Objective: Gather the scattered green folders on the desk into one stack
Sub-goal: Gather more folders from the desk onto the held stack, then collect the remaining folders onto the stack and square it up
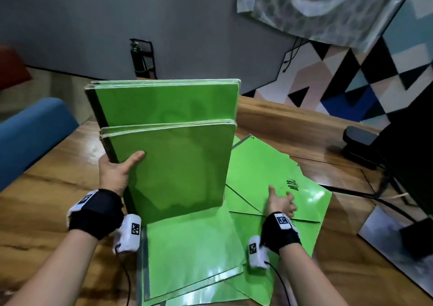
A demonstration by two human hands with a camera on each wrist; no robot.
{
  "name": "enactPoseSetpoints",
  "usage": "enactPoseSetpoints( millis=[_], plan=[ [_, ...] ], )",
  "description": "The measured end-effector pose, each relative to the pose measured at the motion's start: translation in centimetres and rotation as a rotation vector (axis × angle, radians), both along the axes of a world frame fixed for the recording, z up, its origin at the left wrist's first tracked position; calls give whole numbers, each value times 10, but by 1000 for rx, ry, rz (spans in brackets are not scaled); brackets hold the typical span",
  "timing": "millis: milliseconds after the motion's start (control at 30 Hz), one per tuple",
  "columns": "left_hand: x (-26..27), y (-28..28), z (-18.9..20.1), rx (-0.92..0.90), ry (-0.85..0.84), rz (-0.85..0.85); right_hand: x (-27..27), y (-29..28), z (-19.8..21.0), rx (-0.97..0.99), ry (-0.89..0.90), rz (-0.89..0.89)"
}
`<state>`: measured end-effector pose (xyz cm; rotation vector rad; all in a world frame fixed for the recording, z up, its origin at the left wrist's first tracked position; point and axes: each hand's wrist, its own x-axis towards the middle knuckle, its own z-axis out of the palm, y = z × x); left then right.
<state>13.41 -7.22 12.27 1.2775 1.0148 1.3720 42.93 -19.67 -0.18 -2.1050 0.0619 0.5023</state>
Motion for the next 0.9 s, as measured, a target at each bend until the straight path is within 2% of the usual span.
enactPoseSetpoints(
  millis=[67, 167, 300, 400, 467, 533, 667, 767, 833, 900],
  plan=[
    [2, 6, -2, -6, 2, 20, 19, -20, -6, -61, 153, -179],
    [6, 12, 1, -28, 6, 45, 39, -26, -17, 1, 230, -262],
    [7, 18, -3, -46, 36, 100, 44, -17, -17, -104, 158, -252],
    [6, 22, -4, -66, 39, 98, 45, 1, -7, -187, -13, -179],
    [8, 21, -3, -77, 36, 80, 46, 18, 1, -134, -88, -123],
    [10, 21, -4, -87, 41, 83, 45, 37, 6, -22, -48, -122],
    [12, 19, -1, -75, 73, 98, 31, 63, 4, 97, 187, -225],
    [10, 18, 0, -95, 97, 135, 17, 62, -7, 202, 335, -133],
    [7, 19, -1, -110, 113, 152, 15, 63, -7, 263, 319, -199],
    [7, 19, -1, -121, 116, 132, 27, 63, -2, 278, 294, -339]
  ],
)
